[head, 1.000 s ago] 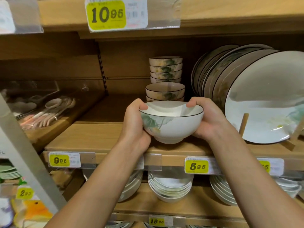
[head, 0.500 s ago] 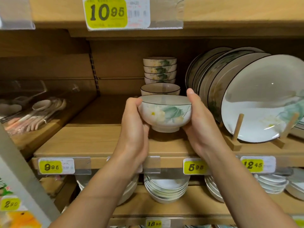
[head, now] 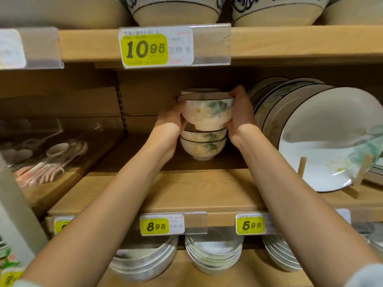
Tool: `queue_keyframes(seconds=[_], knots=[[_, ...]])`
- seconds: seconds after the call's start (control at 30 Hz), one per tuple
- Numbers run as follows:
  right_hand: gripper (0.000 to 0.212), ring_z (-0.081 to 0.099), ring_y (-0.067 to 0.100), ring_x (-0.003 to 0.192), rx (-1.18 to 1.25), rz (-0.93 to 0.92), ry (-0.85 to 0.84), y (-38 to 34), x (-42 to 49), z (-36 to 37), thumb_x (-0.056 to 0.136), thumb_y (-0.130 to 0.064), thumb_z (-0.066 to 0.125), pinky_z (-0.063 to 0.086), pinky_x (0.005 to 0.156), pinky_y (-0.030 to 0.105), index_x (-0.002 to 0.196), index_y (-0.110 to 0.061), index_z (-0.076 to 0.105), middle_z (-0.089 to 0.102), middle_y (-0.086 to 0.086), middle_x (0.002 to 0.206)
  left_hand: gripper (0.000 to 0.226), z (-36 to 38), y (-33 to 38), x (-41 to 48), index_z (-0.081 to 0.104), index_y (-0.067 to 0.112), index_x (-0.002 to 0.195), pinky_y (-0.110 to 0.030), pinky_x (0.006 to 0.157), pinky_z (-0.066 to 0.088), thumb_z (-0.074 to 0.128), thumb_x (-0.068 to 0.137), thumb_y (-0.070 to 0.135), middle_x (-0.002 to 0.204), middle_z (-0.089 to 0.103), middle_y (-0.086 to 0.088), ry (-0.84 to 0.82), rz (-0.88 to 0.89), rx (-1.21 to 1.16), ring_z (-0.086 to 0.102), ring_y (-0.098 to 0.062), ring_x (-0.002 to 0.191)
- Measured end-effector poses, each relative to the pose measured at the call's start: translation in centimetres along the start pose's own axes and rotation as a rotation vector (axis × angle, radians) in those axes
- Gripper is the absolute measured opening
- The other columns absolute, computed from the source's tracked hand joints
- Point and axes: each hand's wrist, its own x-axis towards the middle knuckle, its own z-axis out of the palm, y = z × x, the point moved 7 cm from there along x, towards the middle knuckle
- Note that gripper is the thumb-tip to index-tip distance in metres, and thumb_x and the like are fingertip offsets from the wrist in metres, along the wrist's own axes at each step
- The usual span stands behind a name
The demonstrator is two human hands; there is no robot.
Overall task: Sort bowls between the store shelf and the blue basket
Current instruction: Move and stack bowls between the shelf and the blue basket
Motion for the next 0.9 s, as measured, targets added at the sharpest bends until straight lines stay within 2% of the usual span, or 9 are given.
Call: queue_keyframes(seconds=[0.1,0.17,0.27,0.4,0.47,0.53,0.6,0.77,0.9], knots=[[0.04,0.068,0.029,0.092,-0.066,-0.032,0.026,0.3,1.8,0.5,0.088,-0.037,0.044,0.054,0.08,0.037,0.117,-0.013,0.059,0.07,0.013,0.105,0.018,0.3,-0.3,1.8,0.056,0.031,0.092,-0.04,0.102,0.046,0.041,0.102,0.03,0.117,0.063,-0.004,0.008,0.015,0.126,0.058,-0.021,0.112],[0.045,0.067,0.029,0.098,-0.097,-0.038,0.052,0.8,2.9,0.6,0.091,-0.038,0.04,0.055,0.087,0.041,0.125,-0.014,0.056,0.067,0.015,0.113,0.023,0.5,-0.5,2.4,0.057,0.033,0.093,-0.038,0.102,0.044,0.037,0.103,0.029,0.113,0.064,0.001,-0.017,0.05,0.146,0.06,-0.014,0.104],[0.039,0.062,0.032,0.104,-0.165,-0.075,0.113,1.4,3.9,0.4,0.097,-0.032,0.035,0.05,0.096,0.048,0.121,-0.012,0.058,0.065,0.017,0.115,0.023,0.6,-1.3,3.5,0.058,0.032,0.096,-0.04,0.108,0.04,0.037,0.104,0.029,0.105,0.064,0.009,-0.038,0.048,0.149,0.058,-0.013,0.104],[0.033,0.059,0.025,0.093,-0.231,-0.163,0.161,2.4,4.2,-0.3,0.099,-0.028,0.032,0.047,0.085,0.034,0.106,-0.012,0.06,0.064,0.011,0.102,0.037,0.2,-2.8,4.2,0.056,0.015,0.129,-0.041,0.11,0.038,0.037,0.104,0.034,0.131,0.06,-0.004,-0.049,0.022,0.185,0.055,-0.02,0.121],[0.029,0.056,0.016,0.081,-0.247,-0.183,0.173,2.8,4.6,-0.6,0.1,-0.027,0.032,0.042,0.071,0.026,0.09,-0.02,0.058,0.062,0.003,0.09,0.039,-0.1,-4.1,4.7,0.056,0.015,0.131,-0.036,0.104,0.043,0.036,0.104,0.034,0.128,0.062,-0.003,-0.068,-0.005,0.209,0.057,-0.018,0.116],[0.032,0.052,0.008,0.072,-0.259,-0.191,0.188,3.3,4.9,-1.0,0.1,-0.026,0.032,0.037,0.061,0.022,0.077,-0.025,0.054,0.058,-0.004,0.078,0.031,-0.4,-5.2,5.1,0.06,0.02,0.118,-0.019,0.079,0.051,0.037,0.104,0.034,0.108,0.068,0.006,-0.051,-0.027,0.19,0.063,-0.004,0.096],[0.034,0.052,0.008,0.071,-0.273,-0.183,0.191,3.9,5.1,-1.2,0.1,-0.025,0.033,0.037,0.062,0.023,0.073,-0.025,0.053,0.057,-0.005,0.075,0.024,-0.6,-5.8,5.3,0.06,0.027,0.108,-0.012,0.059,0.046,0.038,0.103,0.034,0.091,0.064,0.017,-0.023,-0.052,0.172,0.061,0.006,0.078],[0.034,0.061,0.028,0.093,-0.313,-0.1,0.136,4.9,5.5,-1.0,0.099,-0.028,0.03,0.048,0.087,0.039,0.075,-0.024,0.054,0.065,0.009,0.091,0.029,-1.0,-6.8,5.6,0.056,0.021,0.121,-0.018,0.065,0.04,0.04,0.102,0.036,0.097,0.062,0.013,-0.009,-0.067,0.188,0.058,-0.002,0.088],[0.034,0.061,0.03,0.097,-0.351,-0.089,0.126,5.3,5.4,-1.2,0.099,-0.03,0.028,0.048,0.092,0.042,0.078,-0.024,0.054,0.066,0.013,0.1,0.028,-1.1,-7.5,5.7,0.056,0.023,0.118,-0.018,0.062,0.038,0.04,0.102,0.038,0.091,0.06,0.015,-0.004,-0.102,0.216,0.055,0.001,0.081]])
